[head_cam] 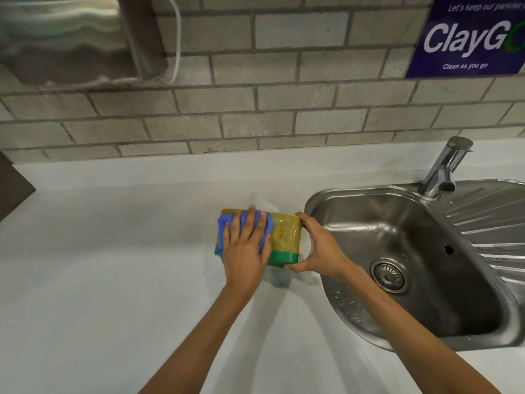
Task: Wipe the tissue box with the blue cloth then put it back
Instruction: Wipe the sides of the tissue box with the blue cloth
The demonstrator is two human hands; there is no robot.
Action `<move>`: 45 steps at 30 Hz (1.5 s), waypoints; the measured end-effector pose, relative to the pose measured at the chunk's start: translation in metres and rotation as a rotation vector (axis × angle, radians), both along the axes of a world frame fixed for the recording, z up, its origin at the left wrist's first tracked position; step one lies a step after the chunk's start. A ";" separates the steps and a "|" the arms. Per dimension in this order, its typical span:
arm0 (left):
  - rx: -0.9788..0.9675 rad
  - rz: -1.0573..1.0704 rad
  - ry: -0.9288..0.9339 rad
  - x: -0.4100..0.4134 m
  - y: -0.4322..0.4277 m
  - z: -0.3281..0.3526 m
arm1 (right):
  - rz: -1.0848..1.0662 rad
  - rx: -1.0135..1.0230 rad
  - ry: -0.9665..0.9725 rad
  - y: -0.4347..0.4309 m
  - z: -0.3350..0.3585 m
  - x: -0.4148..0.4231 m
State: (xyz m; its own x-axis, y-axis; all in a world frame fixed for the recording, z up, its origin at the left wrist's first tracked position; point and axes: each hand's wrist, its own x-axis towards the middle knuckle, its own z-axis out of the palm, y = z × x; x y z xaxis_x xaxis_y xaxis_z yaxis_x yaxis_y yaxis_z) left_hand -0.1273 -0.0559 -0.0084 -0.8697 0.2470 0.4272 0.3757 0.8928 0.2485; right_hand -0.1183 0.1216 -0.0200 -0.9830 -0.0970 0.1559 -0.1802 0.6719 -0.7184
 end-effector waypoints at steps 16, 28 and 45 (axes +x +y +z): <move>-0.265 -0.182 0.159 0.010 0.034 -0.003 | 0.020 -0.027 -0.005 0.000 0.000 0.000; 0.337 0.149 -0.099 0.003 -0.036 -0.019 | 0.012 0.006 0.020 -0.002 -0.005 0.005; 0.893 0.335 -0.547 0.016 -0.068 -0.013 | -0.015 0.107 -0.007 -0.010 -0.023 0.040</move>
